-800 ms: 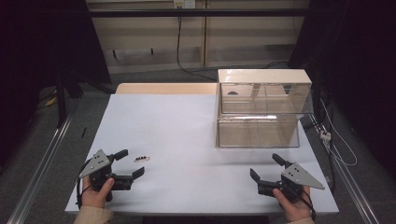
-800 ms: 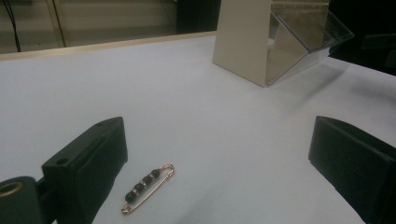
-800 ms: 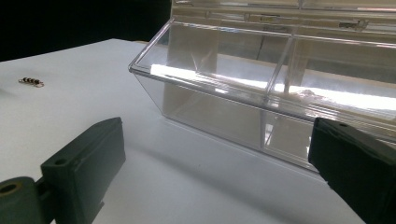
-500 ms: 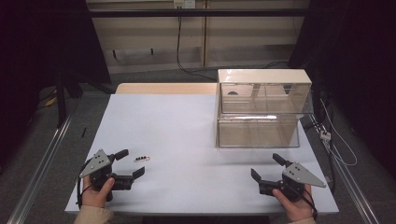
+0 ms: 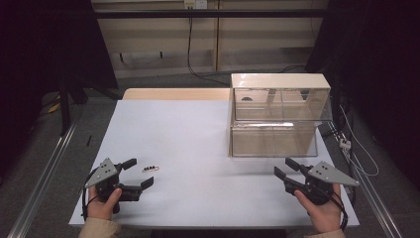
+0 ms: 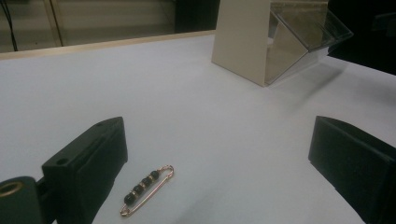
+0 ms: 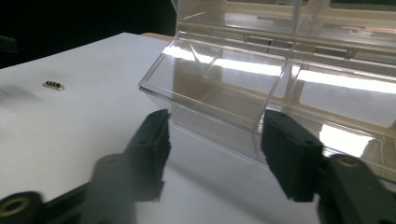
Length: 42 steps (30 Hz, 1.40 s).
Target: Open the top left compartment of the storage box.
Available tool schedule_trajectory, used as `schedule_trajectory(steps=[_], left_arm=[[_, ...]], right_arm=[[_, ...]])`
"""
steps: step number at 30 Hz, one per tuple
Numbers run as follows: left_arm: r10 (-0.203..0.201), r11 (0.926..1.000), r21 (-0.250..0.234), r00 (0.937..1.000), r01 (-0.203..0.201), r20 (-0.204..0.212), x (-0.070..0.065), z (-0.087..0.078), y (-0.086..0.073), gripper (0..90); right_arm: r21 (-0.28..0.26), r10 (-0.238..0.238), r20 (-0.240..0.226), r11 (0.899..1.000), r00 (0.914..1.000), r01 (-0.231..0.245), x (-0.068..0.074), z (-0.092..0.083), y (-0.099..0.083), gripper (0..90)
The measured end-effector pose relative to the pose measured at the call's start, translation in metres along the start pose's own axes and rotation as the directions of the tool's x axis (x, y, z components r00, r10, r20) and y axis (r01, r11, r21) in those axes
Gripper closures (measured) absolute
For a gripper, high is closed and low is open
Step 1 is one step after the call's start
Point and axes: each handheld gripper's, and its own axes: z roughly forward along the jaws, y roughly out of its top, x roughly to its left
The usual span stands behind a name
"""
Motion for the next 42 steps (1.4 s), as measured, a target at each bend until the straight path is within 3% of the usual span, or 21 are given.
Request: schedule_trajectory(steps=[7,12,31,42], left_arm=[[0.008,0.9999,0.006,1.0,-0.008,0.002,0.0,0.001,0.0,4.4],[0.008,0.9999,0.006,1.0,-0.008,0.001,0.0,0.001,0.0,4.3],[0.011,0.9999,0.009,0.9999,-0.011,0.002,0.0,0.001,0.001,4.3],[0.009,0.9999,0.009,1.0,-0.009,0.004,0.0,0.001,0.001,4.4]], right_arm=[[0.012,0.038,-0.025,0.999,0.999,-0.037,-0.011,0.0,0.019,79.9],[0.025,0.044,-0.037,0.999,0.9984,-0.043,-0.018,0.003,0.032,89.8],[0.045,0.049,-0.027,0.998,0.9985,-0.047,-0.037,0.009,0.062,90.0],[0.055,0.047,0.01,0.997,0.9989,-0.047,-0.049,0.011,0.072,90.0]])
